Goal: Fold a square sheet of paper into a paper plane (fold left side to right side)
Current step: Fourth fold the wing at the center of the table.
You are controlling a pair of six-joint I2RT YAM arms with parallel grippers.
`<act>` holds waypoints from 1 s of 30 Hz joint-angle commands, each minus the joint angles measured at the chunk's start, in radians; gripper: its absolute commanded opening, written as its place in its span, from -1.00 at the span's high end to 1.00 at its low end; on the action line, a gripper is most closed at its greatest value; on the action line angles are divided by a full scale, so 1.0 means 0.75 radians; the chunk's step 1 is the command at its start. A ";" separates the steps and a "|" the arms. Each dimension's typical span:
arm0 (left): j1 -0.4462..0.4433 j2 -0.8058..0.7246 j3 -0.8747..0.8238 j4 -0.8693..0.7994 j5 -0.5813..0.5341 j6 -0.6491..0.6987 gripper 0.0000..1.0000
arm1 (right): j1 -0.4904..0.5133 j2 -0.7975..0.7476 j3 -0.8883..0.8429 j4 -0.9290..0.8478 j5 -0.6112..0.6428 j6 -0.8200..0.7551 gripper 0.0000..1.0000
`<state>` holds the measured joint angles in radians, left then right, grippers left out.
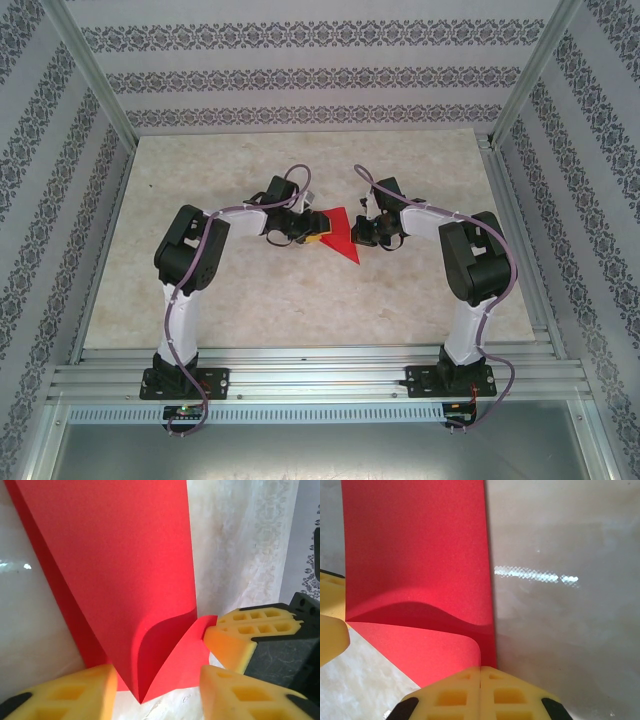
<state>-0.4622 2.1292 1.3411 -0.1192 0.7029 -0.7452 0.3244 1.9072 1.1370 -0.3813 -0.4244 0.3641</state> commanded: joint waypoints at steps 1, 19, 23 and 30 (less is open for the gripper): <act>-0.027 0.030 0.034 0.031 0.018 -0.023 0.22 | -0.011 -0.012 -0.019 0.037 -0.023 -0.005 0.99; -0.027 -0.167 -0.025 -0.170 -0.001 0.024 0.83 | 0.459 -0.504 -0.304 0.093 0.852 -0.236 0.01; -0.026 -0.186 -0.013 -0.238 0.030 0.042 0.83 | 0.568 -0.465 -0.324 0.128 0.976 -0.274 -0.02; -0.026 -0.178 -0.007 -0.243 0.027 0.032 0.83 | 0.626 -0.308 -0.260 0.120 1.069 -0.306 -0.03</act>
<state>-0.4736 2.0136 1.3334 -0.2726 0.7067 -0.7383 0.7822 1.6440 0.9073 -0.3099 0.2951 0.1638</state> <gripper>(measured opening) 0.087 0.513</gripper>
